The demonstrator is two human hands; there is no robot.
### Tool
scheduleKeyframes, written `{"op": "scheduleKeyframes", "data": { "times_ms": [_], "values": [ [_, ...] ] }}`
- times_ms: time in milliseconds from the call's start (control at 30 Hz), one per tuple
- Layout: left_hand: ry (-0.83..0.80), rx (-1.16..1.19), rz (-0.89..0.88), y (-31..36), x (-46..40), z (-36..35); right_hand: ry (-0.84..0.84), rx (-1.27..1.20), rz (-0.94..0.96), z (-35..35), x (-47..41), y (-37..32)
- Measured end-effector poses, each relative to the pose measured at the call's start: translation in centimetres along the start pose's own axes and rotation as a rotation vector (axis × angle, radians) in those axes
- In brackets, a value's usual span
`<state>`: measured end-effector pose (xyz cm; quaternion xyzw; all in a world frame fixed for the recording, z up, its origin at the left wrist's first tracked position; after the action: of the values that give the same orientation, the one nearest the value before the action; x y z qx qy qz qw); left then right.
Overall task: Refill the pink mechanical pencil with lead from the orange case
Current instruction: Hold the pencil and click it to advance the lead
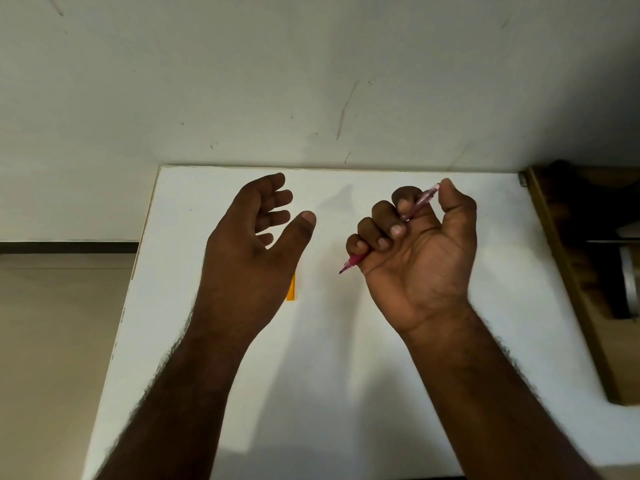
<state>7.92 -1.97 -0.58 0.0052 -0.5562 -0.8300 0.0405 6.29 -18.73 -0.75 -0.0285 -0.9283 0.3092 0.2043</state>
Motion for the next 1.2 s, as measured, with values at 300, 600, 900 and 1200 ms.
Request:
{"op": "scheduleKeyframes", "data": {
  "times_ms": [300, 600, 900, 1200],
  "values": [
    [0.004, -0.001, 0.002, 0.01, -0.01, 0.09, -0.002, 0.007, -0.011, 0.07, 0.01, 0.17],
    [-0.002, 0.007, 0.005, 0.0, 0.0, 0.09, 0.004, -0.007, -0.023, 0.1, -0.05, 0.25],
    [0.0, -0.002, 0.008, 0.0, 0.03, -0.02, 0.017, 0.003, -0.009, 0.21, -0.08, 0.22],
    [-0.001, -0.016, 0.007, 0.16, -0.01, -0.05, 0.009, 0.017, -0.001, 0.11, -0.07, 0.06]
  ]
}}
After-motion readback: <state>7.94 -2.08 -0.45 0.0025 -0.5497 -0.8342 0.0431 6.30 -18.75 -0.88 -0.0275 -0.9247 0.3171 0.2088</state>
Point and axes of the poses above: each hand's wrist, its own x-axis away from the middle knuckle, its own z-axis out of the back of the hand, y = z × x, the point moved 2 cm from there along -x, towards the middle knuckle, and after that the axes turned 3 degrees about y, right-handed, at the moved point
